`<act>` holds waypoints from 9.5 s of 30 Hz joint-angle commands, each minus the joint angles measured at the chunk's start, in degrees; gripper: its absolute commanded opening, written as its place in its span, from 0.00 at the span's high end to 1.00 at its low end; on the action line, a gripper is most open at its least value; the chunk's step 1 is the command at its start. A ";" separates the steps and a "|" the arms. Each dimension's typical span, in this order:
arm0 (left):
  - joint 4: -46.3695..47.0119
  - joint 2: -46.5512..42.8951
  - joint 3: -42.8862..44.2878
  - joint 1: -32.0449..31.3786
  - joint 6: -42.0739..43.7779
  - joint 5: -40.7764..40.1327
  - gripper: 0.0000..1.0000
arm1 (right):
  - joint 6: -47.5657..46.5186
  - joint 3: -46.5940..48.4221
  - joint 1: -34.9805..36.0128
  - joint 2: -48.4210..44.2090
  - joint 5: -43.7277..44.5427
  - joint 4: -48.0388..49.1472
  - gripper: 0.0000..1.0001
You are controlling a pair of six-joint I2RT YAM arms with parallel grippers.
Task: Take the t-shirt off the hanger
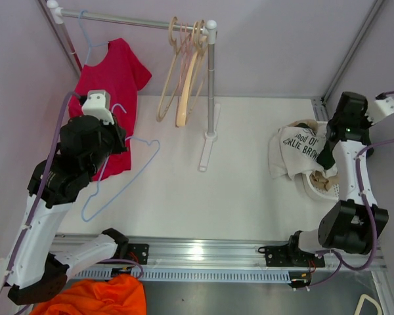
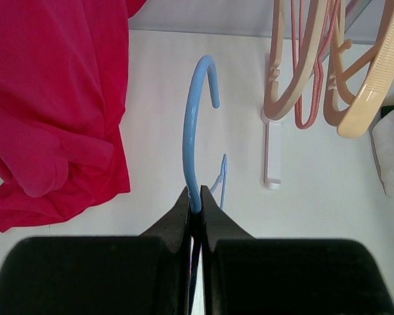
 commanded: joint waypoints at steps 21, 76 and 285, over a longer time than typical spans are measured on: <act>8.56 2.16 0.41 4.01 1.44 7.87 0.99 | 1.67 5.33 -0.33 0.07 -5.37 -9.12 0.00; 27.12 48.93 48.75 10.95 16.65 17.54 0.99 | -11.97 21.43 9.17 -7.05 -39.82 -15.37 0.00; 6.19 20.27 21.51 2.78 -5.51 -39.06 0.99 | -22.34 0.52 84.31 9.49 -51.52 29.90 1.00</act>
